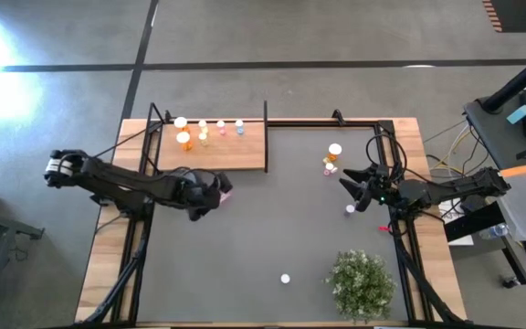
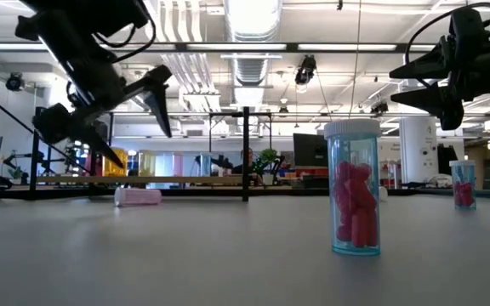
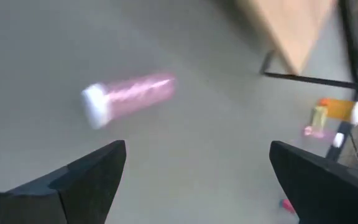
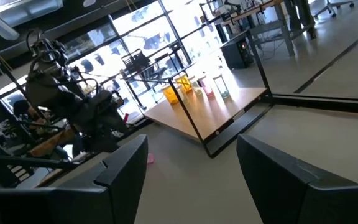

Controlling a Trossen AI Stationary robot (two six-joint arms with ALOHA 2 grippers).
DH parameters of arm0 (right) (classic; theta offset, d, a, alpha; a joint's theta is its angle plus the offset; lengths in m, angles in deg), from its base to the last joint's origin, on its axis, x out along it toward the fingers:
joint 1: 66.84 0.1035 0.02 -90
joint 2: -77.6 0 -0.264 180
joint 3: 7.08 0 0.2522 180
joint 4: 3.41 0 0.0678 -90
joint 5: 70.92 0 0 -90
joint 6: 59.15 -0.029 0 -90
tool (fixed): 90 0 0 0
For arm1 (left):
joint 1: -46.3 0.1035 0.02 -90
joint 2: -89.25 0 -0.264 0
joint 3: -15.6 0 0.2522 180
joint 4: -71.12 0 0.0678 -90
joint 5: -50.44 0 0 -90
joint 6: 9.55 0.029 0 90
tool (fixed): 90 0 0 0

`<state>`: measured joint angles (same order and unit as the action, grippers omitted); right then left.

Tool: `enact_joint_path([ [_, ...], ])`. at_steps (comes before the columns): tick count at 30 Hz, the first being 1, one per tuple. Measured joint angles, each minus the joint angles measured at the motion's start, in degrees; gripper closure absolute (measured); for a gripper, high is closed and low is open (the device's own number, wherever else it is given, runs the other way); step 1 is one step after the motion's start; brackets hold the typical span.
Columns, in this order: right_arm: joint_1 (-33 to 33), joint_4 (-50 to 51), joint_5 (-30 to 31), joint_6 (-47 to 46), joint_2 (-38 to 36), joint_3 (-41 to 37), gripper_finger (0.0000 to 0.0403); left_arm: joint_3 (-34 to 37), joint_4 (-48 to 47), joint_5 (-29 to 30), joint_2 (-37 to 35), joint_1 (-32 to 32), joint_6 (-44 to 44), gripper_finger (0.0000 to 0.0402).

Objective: Pick and place medicine bottles onto shelf by color
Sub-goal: Put the bottom pink pill bottle on the shelf aligned with the other pink pill bottle

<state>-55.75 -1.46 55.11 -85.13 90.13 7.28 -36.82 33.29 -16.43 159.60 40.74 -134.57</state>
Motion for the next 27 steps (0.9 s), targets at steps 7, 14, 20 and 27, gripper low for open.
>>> enact_joint_path([
  [7,0.0,0.0,0.0,0.0,0.0,0.0,0.0165,0.1,0.6,-6.3,-2.2,0.0,-30.8,0.0020],
  [14,0.0,0.0,0.0,0.0,0.0,0.0,0.0165,0.3,3.2,-18.3,-1.8,0.4,-54.9,0.0020],
  [20,0.0,0.0,0.0,0.0,0.0,0.0,0.0165,0.7,2.7,-17.9,-1.2,4.3,-55.0,0.0020],
  [27,0.0,0.0,0.0,0.0,0.0,0.0,0.0165,2.2,2.0,-17.9,0.8,10.0,-55.0,0.0020],
])
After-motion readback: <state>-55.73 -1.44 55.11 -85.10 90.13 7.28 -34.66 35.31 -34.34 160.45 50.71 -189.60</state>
